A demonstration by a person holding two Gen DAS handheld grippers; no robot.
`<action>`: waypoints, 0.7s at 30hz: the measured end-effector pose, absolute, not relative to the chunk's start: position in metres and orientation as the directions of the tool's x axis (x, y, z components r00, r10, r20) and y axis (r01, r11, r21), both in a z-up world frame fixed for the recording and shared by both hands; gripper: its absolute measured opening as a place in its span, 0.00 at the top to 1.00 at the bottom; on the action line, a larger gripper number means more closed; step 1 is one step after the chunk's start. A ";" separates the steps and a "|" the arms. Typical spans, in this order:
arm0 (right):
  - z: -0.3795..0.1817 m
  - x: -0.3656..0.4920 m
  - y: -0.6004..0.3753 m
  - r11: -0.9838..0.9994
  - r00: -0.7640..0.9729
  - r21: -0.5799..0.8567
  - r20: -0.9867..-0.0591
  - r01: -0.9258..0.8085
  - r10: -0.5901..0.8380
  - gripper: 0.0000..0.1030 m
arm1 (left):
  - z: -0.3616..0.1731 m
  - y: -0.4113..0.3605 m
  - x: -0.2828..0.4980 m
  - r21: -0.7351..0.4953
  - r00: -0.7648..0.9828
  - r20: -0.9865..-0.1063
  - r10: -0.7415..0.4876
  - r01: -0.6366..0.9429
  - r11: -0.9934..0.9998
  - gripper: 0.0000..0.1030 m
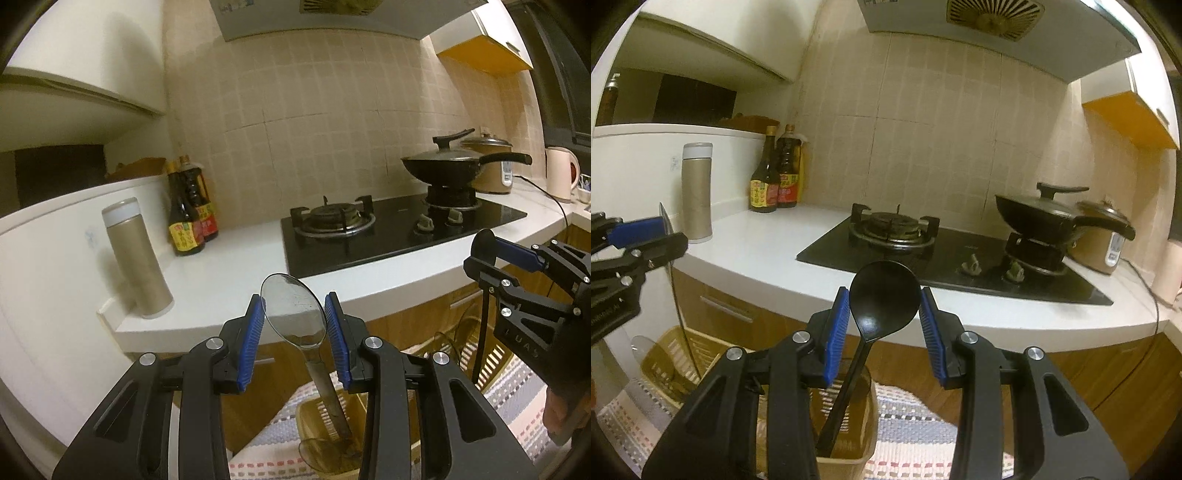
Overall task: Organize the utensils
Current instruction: 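Lift the black spoon with the right gripper and drop it into the caddy, then withdraw both grippers from the caddy and lower them toward the chopsticks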
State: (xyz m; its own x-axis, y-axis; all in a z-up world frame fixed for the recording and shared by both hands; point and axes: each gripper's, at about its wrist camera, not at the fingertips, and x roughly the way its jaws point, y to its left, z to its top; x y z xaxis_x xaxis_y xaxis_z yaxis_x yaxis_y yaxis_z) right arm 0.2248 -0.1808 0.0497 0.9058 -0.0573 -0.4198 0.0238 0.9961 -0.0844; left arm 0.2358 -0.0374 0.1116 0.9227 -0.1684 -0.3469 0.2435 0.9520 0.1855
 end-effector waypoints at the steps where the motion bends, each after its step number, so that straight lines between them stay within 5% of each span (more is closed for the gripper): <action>1: 0.050 0.224 -0.182 0.998 0.898 -0.067 -0.438 0.004 -0.033 0.65 | 0.111 -0.037 0.236 0.181 0.919 -0.354 -0.176 0.251 0.951 0.67; 7: 0.055 0.216 -0.197 0.997 0.850 0.056 -0.522 -0.053 0.075 0.55 | 0.115 -0.031 0.224 0.135 0.902 -0.371 -0.220 0.287 0.948 0.57; 21: 0.070 0.161 -0.225 0.974 0.722 0.207 -0.659 -0.095 0.211 0.55 | 0.137 -0.014 0.149 0.004 0.861 -0.396 -0.319 0.349 0.937 0.54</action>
State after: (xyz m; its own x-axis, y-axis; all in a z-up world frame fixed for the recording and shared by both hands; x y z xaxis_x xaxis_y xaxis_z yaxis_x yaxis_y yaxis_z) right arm 0.1608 -0.2252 0.0696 0.7223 0.2105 -0.6587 -0.0954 0.9738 0.2066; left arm 0.1485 -0.0138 0.1370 0.8609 -0.3190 -0.3964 0.3491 0.9371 0.0040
